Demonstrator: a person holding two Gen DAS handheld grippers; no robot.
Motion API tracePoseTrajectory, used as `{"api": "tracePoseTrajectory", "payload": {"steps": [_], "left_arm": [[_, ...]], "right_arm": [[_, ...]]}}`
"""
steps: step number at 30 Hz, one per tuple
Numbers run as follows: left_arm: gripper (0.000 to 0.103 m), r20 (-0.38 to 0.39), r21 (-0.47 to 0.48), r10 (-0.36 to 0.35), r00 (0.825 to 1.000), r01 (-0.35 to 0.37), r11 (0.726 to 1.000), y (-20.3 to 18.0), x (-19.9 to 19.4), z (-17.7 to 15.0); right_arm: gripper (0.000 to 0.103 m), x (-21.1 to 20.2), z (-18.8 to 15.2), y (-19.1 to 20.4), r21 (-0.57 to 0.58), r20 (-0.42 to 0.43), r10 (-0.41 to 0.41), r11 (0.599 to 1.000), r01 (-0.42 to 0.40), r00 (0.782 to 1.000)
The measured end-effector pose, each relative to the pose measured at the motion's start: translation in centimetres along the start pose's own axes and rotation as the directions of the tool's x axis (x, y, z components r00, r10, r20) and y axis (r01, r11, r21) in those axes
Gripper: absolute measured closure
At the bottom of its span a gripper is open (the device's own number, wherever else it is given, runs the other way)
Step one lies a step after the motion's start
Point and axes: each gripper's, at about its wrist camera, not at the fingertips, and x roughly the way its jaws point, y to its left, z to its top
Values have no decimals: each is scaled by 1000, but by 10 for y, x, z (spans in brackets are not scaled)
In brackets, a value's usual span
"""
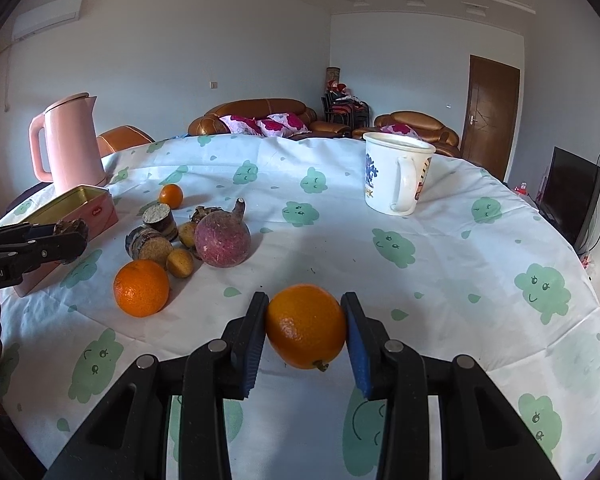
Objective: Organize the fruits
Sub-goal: 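Lift the orange with the right tool while the left tool lifts the mangosteen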
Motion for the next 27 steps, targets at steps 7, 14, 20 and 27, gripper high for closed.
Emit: {"api": "tracePoseTrajectory", "payload": {"steps": [7,14,20,27], "left_arm": [[54,33,5,22,999,-22,1000,-2,-6,0],[54,60,13,39,997,-40,999,-3,-11,-1],[54,79,17,50,996,-52,999,-4,-15,-2],[54,100,14,60,993,-62,998,-4,-18,-2]], "right_arm": [[64,-6,-1,2,-12,40,6,1000,-6,999],[64,-11,-2,4,-25,76,13,1000,-11,997],[64,-16,-3,5,-30,103,16,999,-13,995],[64,-21,-4,7,-36,138,12,999,-7,990]]}}
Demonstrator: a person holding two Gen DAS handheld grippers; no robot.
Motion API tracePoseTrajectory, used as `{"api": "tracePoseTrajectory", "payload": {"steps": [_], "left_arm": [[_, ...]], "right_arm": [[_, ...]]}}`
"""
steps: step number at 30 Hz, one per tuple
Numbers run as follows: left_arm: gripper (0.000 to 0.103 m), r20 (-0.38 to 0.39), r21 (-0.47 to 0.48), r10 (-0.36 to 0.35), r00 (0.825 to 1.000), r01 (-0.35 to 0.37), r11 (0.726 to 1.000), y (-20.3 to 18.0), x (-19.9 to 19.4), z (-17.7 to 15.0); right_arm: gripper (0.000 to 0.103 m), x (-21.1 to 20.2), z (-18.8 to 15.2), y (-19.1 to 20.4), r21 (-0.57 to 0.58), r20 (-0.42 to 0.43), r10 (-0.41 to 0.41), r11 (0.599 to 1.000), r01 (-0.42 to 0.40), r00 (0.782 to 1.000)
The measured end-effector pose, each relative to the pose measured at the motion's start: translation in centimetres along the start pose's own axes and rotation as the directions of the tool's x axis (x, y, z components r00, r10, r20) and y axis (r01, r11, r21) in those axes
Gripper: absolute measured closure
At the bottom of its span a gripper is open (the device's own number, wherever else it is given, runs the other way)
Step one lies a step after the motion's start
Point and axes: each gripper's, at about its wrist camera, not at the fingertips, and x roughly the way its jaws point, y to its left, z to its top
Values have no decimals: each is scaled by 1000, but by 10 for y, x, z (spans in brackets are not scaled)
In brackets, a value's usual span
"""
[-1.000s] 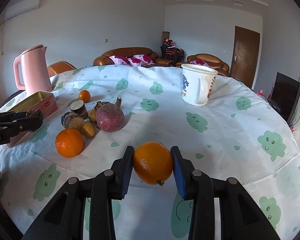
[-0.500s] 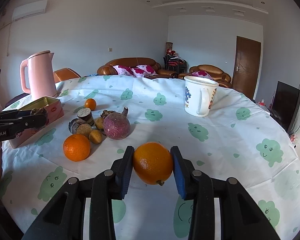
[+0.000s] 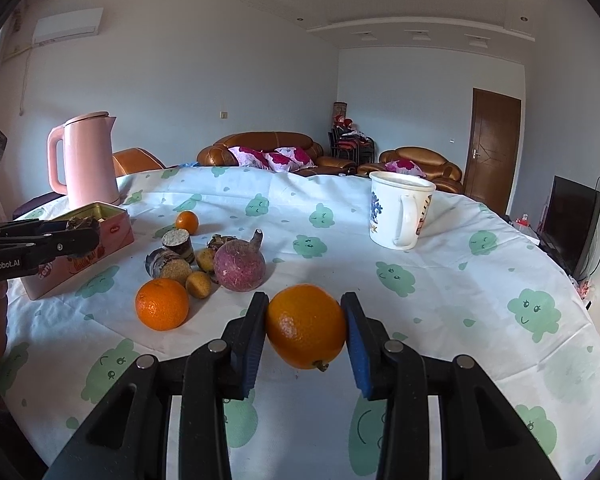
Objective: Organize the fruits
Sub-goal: 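Lift the orange with the right tool while the left tool lifts the mangosteen, then carry the orange with the right tool while the left tool carries the mangosteen over the tin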
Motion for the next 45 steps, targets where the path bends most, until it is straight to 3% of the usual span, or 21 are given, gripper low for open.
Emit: {"api": "tracePoseTrajectory", "payload": {"steps": [45], "left_arm": [[54,152,9,53,987,-55,998,0,-31,-4]], "right_arm": [[64,-25,-4,14,-55,154,-10,998,19,988]]}}
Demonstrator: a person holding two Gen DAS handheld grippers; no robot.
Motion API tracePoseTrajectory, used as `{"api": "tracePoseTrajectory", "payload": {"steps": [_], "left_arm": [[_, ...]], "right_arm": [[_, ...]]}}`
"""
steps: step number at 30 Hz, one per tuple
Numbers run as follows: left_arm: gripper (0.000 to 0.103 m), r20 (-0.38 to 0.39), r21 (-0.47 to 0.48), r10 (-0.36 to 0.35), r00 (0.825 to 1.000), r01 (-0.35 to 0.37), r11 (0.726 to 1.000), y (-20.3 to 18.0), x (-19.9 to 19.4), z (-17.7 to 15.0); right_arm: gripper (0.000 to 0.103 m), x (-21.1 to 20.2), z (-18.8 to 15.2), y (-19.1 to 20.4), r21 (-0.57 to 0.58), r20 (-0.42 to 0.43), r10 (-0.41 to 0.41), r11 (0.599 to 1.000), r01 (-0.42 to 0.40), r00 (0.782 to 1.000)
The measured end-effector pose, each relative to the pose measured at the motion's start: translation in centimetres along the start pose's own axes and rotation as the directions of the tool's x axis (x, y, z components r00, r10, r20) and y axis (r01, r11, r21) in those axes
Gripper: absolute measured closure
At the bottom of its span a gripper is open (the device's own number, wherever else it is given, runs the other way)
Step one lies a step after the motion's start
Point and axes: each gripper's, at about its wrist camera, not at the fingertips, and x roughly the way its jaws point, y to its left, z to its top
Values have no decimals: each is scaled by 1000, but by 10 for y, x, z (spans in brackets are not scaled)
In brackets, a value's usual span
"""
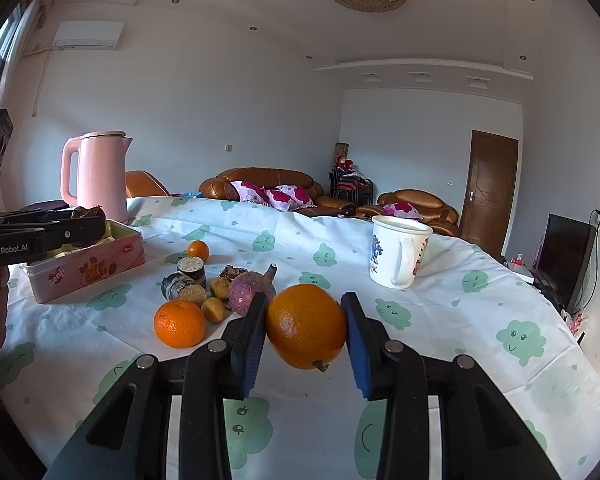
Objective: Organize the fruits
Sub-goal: 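Carry the orange with the right tool while the left tool carries the mangosteen over the tin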
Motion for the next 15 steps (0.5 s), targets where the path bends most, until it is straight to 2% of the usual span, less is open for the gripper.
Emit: {"api": "tracePoseTrajectory", "payload": {"steps": [15], "left_arm": [[54,48,16,44,998,-44,999,2,-11,5]], "right_arm": [[64,-5,16,19,-20,26,33,999,-32,999]]}}
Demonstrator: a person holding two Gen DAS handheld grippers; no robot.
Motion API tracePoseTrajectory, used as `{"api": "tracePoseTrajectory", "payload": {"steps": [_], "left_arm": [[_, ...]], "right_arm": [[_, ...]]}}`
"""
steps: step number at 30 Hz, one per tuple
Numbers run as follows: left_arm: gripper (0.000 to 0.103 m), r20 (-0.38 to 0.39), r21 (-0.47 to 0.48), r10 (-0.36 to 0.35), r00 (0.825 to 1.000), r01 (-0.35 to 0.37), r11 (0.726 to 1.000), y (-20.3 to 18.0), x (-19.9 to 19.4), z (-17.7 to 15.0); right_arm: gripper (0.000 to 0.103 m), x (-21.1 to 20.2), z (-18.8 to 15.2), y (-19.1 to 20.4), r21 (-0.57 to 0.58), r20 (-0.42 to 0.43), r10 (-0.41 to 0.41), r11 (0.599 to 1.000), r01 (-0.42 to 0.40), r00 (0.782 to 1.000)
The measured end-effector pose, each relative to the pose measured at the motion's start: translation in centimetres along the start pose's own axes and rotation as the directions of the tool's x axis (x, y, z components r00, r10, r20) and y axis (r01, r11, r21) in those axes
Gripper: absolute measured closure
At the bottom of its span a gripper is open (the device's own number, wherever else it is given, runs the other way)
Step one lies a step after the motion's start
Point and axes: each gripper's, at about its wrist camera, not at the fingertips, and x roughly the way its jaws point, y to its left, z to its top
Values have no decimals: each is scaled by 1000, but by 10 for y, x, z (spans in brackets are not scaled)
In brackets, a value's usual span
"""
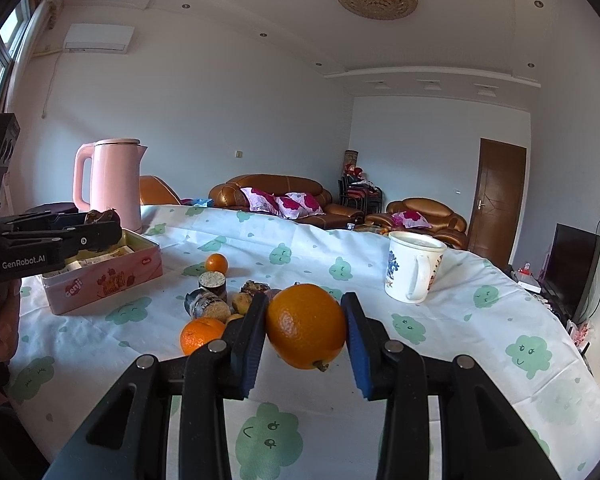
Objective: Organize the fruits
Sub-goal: 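Carry the orange with the right tool while the left tool carries the mangosteen over the tin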
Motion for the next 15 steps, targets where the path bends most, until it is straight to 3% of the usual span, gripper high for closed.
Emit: {"api": "tracePoseTrajectory", "payload": {"steps": [15], "left_arm": [[54,-24,-29,66,998,-67,997,29,-4,3]], "right_arm": [[64,23,32,56,-45,-26,126,991,-127,992]]}}
